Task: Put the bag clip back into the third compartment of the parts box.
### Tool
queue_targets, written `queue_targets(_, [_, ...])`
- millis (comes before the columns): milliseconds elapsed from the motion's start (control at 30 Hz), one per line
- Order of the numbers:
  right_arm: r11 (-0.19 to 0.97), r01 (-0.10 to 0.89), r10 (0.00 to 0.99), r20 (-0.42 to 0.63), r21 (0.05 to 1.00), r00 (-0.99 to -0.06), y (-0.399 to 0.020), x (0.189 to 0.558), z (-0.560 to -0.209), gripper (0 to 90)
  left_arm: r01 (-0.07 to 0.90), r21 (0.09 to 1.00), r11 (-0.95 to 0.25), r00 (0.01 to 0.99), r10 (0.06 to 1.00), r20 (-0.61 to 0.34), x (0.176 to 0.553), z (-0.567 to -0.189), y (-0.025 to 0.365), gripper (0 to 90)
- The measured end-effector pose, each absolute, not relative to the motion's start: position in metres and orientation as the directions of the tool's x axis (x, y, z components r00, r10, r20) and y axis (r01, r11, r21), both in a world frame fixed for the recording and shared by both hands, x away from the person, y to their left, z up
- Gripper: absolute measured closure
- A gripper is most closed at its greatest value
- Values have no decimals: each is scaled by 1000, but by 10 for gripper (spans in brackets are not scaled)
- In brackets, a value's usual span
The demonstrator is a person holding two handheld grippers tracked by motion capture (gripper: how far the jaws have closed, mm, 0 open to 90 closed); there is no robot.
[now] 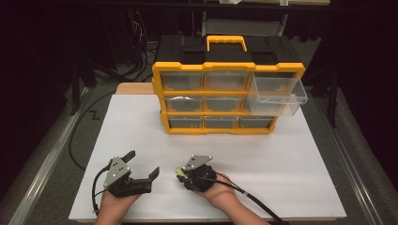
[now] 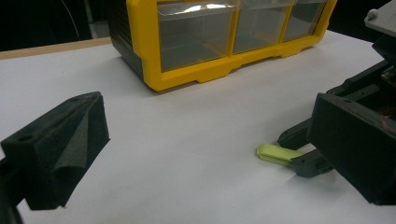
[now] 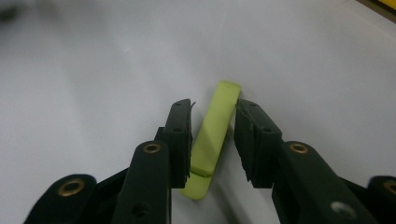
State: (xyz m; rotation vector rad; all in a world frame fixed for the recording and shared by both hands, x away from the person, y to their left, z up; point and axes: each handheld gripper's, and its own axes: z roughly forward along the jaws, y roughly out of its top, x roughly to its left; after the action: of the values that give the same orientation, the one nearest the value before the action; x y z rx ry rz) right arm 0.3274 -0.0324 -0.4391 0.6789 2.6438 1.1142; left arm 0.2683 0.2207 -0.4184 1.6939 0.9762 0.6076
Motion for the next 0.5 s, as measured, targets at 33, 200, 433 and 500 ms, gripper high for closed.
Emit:
queue_targets(33, [613,336,482,-1,715,-876,-32,327,-439,683,312,941,-128,540,839,-65,268,-418,221,4])
queue_targets(200, [613,332,482,-6,717,-876,-32,327,-440,685,315,940,-131,541,839,-64,268,-419,221,4])
queue_targets(433, [619,330,474,-5,713,-880,-33,327,-440,700,321,938,-132,536,842,-65,269,-420,220,4])
queue_targets(500, [621,325,469,-6,713,-883,-33,328,-440,712,321,937,-136,536,842,-62,269,-420,219,4])
